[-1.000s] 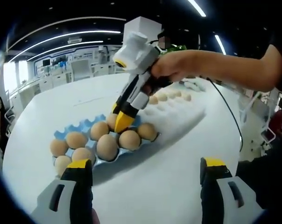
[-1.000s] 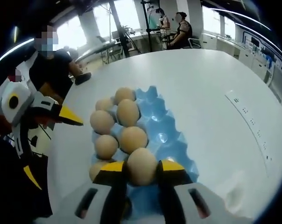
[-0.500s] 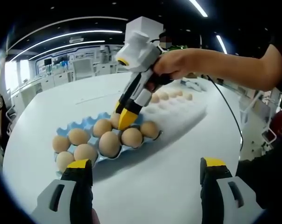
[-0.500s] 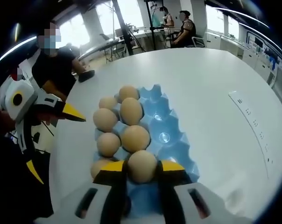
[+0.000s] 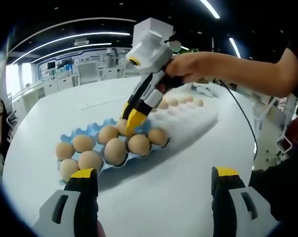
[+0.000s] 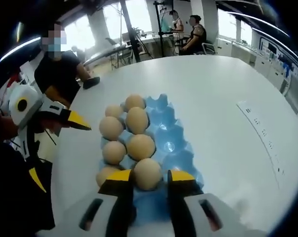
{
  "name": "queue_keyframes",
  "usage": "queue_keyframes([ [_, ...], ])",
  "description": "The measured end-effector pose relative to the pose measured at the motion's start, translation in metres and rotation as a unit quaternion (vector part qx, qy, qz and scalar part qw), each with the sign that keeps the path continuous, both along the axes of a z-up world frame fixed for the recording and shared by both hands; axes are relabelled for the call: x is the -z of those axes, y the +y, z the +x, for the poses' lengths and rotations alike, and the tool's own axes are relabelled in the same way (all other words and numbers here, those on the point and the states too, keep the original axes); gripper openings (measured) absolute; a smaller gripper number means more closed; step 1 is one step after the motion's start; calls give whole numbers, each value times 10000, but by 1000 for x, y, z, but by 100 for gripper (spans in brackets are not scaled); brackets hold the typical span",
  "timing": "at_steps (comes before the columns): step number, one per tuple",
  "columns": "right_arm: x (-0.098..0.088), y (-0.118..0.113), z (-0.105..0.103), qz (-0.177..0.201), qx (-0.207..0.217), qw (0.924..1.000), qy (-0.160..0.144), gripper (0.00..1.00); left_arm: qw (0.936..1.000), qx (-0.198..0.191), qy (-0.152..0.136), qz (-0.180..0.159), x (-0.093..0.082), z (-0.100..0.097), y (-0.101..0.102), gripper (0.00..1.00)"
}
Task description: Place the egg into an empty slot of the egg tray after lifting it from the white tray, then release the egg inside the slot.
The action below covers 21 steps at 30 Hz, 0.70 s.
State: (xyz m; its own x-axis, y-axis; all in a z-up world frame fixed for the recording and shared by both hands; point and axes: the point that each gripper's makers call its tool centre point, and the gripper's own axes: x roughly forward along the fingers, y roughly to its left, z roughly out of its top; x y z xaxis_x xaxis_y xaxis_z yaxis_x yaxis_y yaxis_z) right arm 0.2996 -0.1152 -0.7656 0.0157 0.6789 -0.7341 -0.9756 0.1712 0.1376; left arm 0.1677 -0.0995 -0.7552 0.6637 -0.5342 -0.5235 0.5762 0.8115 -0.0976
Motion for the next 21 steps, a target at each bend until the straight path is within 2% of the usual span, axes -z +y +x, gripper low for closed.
queue_keyframes([
  [7, -8, -17, 9, 52, -14, 9988, -489, 27, 10000, 44, -52, -16, -4, 3, -4, 98],
  [16, -22, -31, 8, 390, 206, 9968, -660, 27, 9999, 76, -114, -63, -8, 7, -8, 98],
  [18, -21, -36, 9, 328, 232, 9958, -828, 27, 9999, 94, -111, -60, -8, 7, -9, 98],
  [21, -20, -41, 4, 322, 262, 9956, -841, 27, 9998, 140, -113, -47, -8, 6, -12, 98],
])
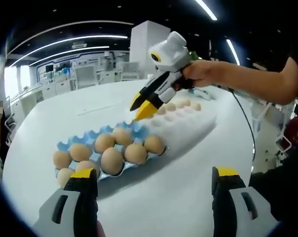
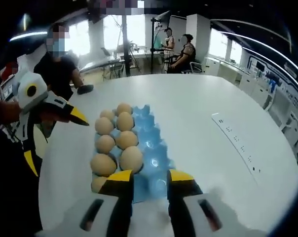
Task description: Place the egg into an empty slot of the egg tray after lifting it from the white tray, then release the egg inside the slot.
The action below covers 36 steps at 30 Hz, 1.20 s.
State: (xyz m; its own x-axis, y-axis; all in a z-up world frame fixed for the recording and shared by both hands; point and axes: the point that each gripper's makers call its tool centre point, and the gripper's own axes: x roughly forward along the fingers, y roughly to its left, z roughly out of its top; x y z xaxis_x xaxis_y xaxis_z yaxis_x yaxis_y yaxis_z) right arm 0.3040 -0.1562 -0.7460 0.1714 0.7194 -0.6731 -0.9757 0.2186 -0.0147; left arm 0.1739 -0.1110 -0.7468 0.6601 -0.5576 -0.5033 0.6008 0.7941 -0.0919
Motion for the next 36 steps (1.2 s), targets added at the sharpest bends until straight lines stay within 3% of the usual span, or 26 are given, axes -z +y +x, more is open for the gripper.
queue_keyframes([
  [8, -2, -12, -8, 232, 264, 9992, 207, 27, 10000, 77, -17, 15, -2, 0, -4, 98],
  [15, -11, -18, -10, 391, 316, 9987, 129, 28, 10000, 99, -8, 5, -1, 2, -10, 99],
  [17, -9, -27, -4, 340, 363, 9987, -141, 28, 9999, 124, 7, 15, -1, 2, -12, 99],
  [20, -7, -35, -6, 431, 488, 9979, -1, 28, 9999, 140, 21, -8, 0, 1, -14, 99],
  [36, -3, -91, -4, 521, 1028, 9933, 8, 28, 9996, 272, 65, 52, 1, 3, -24, 99],
])
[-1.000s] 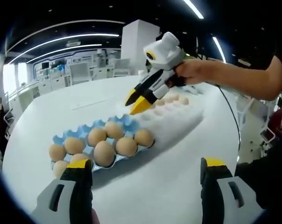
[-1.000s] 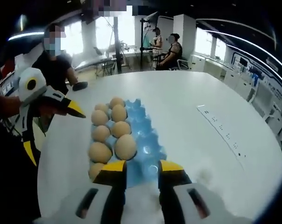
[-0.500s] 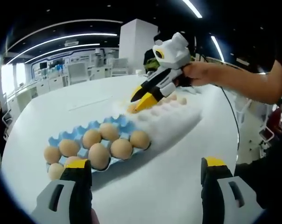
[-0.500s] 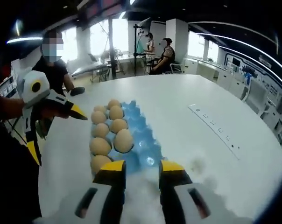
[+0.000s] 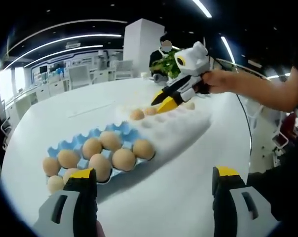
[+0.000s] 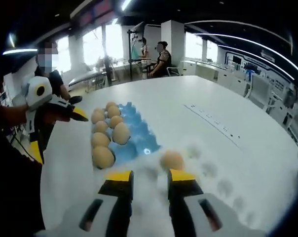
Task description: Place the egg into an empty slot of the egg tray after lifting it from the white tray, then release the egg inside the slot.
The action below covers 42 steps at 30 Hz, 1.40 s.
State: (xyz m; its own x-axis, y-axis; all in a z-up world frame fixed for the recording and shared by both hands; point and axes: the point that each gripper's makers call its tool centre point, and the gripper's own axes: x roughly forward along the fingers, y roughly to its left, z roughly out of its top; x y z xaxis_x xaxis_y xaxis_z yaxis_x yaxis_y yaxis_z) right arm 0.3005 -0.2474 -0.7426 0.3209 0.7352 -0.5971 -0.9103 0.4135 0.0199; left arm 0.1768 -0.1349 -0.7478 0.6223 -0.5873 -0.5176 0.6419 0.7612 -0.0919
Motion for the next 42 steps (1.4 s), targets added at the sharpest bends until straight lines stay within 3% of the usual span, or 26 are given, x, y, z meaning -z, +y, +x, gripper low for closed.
queue_keyframes([
  [22, 8, -68, -7, -81, 584, 9982, -66, 28, 9998, 201, -23, 52, 0, 2, -18, 99],
  [42, 19, -148, -6, -611, 1173, 9910, -186, 28, 9993, 354, -65, 39, 0, -2, -30, 99],
])
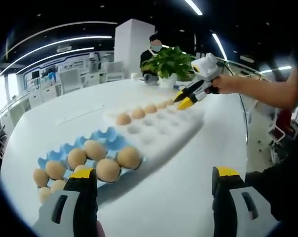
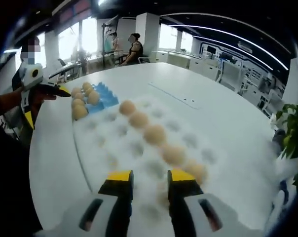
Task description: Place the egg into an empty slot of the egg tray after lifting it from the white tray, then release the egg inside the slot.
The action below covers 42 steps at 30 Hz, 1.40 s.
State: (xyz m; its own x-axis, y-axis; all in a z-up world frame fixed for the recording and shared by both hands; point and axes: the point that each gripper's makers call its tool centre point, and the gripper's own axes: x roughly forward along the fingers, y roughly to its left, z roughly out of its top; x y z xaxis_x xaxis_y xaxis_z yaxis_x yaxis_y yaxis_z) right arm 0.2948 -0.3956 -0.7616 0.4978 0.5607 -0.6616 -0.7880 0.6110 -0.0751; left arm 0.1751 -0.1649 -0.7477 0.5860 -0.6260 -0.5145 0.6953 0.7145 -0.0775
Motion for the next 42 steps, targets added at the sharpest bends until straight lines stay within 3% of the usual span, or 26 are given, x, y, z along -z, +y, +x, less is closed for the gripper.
queue_keyframes([
  [15, 8, -31, 7, -201, 286, 9994, -18, 28, 9999, 130, 9, -20, -1, 1, -10, 99],
  [22, 20, -35, 11, -271, 452, 9986, 69, 27, 10000, 94, 34, 5, 1, 0, -6, 99],
  [31, 21, -35, 14, -180, 663, 9976, 74, 27, 10000, 58, 52, 11, 2, 0, -3, 99],
  [34, 22, -36, 15, -19, 964, 9951, 196, 27, 10000, 49, 57, -3, 2, 0, -3, 99],
  [42, 22, -35, 14, -312, 875, 9955, 210, 25, 10000, 71, 25, -42, 0, -1, -8, 99],
])
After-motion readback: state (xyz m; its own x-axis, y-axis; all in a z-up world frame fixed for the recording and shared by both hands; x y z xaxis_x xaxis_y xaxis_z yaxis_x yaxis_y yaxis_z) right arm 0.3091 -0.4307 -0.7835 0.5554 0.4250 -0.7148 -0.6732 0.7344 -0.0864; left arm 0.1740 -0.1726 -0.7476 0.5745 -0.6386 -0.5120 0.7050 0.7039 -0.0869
